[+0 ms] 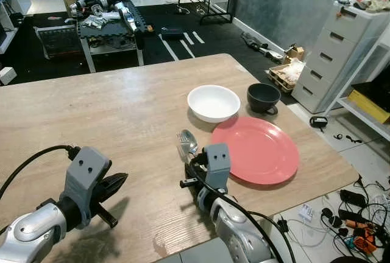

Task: Setting the table

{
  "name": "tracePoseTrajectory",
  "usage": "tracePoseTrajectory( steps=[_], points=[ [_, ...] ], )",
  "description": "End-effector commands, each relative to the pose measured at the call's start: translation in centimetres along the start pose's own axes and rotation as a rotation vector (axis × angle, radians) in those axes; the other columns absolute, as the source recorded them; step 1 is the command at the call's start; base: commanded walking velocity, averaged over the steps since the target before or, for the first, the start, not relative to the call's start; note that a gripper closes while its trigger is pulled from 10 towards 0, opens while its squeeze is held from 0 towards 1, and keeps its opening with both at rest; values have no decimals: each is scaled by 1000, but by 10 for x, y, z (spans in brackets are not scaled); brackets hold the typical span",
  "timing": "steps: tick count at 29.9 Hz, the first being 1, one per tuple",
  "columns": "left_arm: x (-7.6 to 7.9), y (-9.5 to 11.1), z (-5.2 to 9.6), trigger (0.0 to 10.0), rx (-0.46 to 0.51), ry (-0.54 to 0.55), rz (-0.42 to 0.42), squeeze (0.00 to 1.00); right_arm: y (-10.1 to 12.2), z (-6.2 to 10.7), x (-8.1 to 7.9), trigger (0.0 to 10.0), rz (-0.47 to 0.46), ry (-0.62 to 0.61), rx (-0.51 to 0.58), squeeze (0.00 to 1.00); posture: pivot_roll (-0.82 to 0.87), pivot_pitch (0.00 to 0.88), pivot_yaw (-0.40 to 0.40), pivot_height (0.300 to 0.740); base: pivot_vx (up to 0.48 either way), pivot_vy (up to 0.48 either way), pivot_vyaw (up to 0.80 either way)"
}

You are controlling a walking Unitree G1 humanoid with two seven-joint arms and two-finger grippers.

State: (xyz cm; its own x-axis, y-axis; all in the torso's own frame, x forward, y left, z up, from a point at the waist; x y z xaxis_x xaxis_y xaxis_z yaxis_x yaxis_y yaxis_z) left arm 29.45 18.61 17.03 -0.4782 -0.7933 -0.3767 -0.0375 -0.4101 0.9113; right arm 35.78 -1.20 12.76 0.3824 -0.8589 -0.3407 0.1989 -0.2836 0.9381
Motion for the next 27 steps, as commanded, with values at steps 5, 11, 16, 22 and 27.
tracePoseTrajectory(
  steps=[5, 11, 16, 22, 27],
  points=[
    [4, 0, 0, 10000, -8, -7, 7, 0, -11, -6, -34, 10000, -93, 75, -22, 1000, 207, 144, 54, 740, 0, 0, 0],
    [6, 1, -1, 10000, -5, -12, 12, 0, -7, -7, -31, 10000, -116, 58, -3, 898, 203, 141, 57, 740, 0, 0, 0],
    [8, 1, -3, 10000, -3, -16, 14, 0, -2, -7, -26, 10000, -129, 43, 18, 0, 197, 139, 60, 740, 0, 0, 0],
    [11, 3, -7, 10000, 12, -27, 19, 0, 35, 1, -21, 10000, -154, 57, 135, 0, 179, 126, 61, 740, 0, 0, 0],
    [12, 19, -14, 10000, 64, -36, 11, 0, 80, 30, -21, 10000, -96, 79, 265, 0, 167, 118, 65, 740, 0, 0, 0]
  ],
)
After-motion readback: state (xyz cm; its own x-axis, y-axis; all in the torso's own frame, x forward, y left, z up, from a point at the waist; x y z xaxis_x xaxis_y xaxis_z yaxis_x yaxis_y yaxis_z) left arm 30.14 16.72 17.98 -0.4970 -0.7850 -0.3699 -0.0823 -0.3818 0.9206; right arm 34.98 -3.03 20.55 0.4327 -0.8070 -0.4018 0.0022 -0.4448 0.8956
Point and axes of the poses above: a point about 5 cm out from each wrist's last joint towards the gripper, its own z axis pointing back from the gripper into the wrist, its own y axis along the axis of the wrist's last joint, x = y × z, the point moved 5 cm from there along -z, pointing out of the wrist towards the gripper, and after that the axes turned 9 degrees about -z, right-handed, at the moved point
